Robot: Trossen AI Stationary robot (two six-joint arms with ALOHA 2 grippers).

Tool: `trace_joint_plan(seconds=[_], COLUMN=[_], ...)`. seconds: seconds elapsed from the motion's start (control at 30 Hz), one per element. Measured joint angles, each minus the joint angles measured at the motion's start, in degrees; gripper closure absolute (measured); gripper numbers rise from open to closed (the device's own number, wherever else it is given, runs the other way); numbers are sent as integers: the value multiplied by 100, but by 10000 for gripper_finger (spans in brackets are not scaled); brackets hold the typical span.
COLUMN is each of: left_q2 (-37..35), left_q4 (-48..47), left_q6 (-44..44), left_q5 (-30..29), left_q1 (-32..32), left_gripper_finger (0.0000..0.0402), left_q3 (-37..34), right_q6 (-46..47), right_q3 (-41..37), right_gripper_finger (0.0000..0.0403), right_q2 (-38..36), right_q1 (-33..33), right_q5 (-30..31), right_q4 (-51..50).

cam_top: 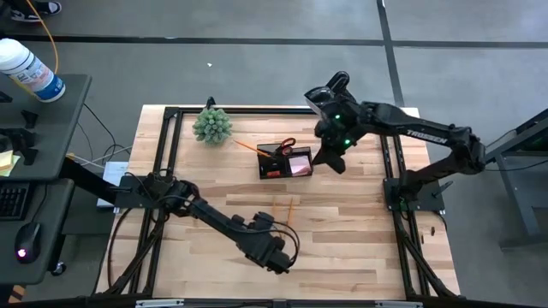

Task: Pick and place office supplies into organizer
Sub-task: Put the left pencil into the desk organizer

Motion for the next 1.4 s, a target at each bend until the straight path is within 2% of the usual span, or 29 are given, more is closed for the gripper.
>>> trace_joint_plan(seconds=[0.2,0.4,0.5,0.6,0.77,0.93,1.1,1.2,1.3,1.4], left_q2=[0,-144,-161,-270,-389,-623,-776,-782,-785,-912], left_q4=[-806,-780,-788,-792,-788,-794,-793,-792,-791,-782], left_q6=[-259,-229,-154,44,482,765,757,779,839,1031], left_q5=[-295,-575,-504,-325,-388,-431,-621,-624,-688,-678], left_q1=[-153,-117,-134,-159,-255,-417,-643,-786,-920,-1049], left_gripper_finger=[400,401,401,401,401,401,401,401,401,401], left_q3=[273,328,317,319,318,319,319,317,211,-73], right_q6=[44,196,46,-200,-260,-463,-1186,-1282,-824,288], right_q3=[0,0,0,0,0,0,0,0,0,0], right_gripper_finger=[398,401,399,400,400,401,399,399,401,399], right_q2=[-359,-490,-501,-501,-453,-169,396,741,1109,1467], right_q1=[-303,-353,-172,102,560,953,1227,1287,1331,1356], right_q5=[-2,-78,-54,331,702,596,610,748,1143,1658], right_q4=[62,-134,-544,-830,-579,-286,-265,-233,-125,1])
